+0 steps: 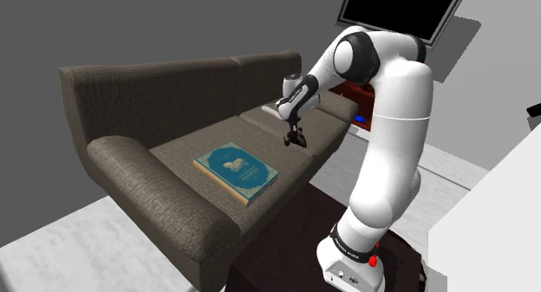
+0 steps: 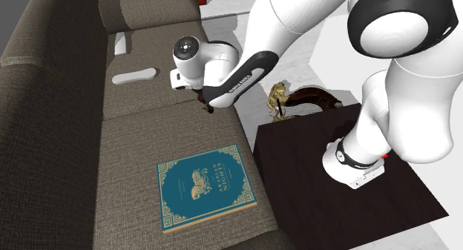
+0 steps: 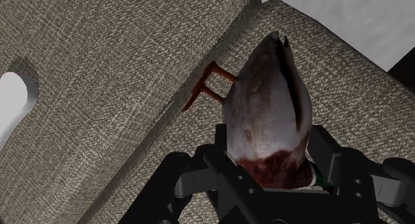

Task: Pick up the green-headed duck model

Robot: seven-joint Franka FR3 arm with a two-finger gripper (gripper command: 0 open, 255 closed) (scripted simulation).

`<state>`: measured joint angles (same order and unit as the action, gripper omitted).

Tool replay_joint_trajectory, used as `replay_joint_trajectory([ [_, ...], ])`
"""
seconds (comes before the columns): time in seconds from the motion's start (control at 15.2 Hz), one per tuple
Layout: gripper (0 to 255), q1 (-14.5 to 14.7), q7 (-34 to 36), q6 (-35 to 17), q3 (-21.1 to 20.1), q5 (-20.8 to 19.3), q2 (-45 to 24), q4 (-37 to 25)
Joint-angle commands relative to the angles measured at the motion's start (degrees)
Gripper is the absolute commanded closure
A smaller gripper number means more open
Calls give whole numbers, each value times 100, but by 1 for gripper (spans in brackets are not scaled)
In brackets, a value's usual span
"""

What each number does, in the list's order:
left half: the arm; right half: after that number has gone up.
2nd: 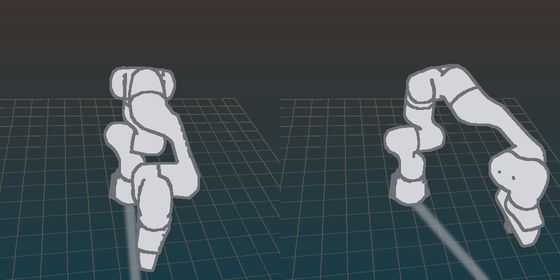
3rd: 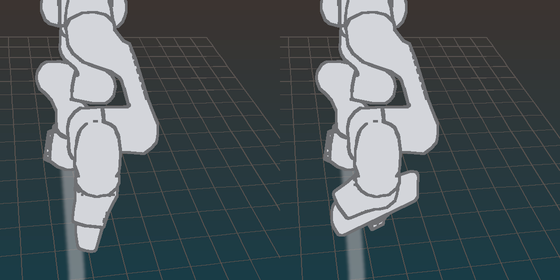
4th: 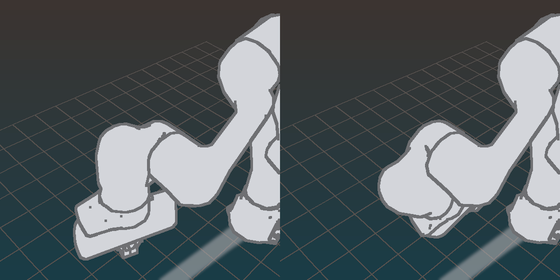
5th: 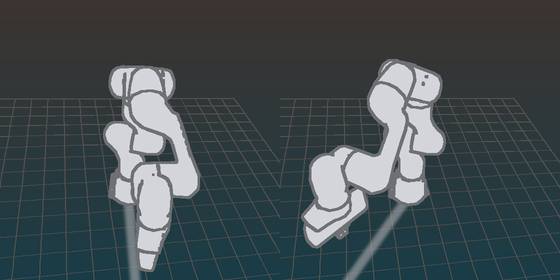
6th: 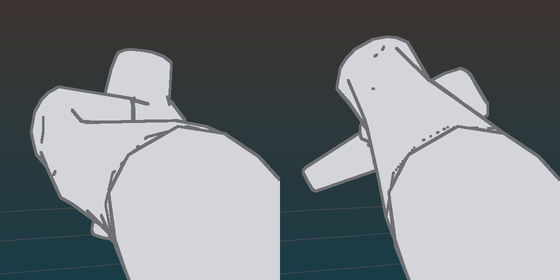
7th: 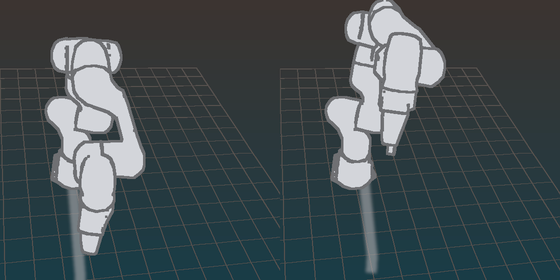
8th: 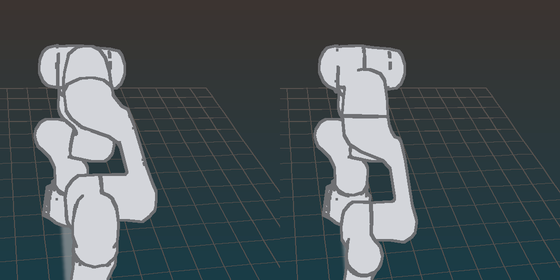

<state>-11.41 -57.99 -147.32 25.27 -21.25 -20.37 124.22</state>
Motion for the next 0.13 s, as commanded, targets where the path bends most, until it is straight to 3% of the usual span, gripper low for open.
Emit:
replay_joint_trajectory([
  [0.0, 255, 4, -23, 70, 6, -3, 63, -11],
  [0.07, 255, 4, -23, 70, 6, -2, 63, -12],
])
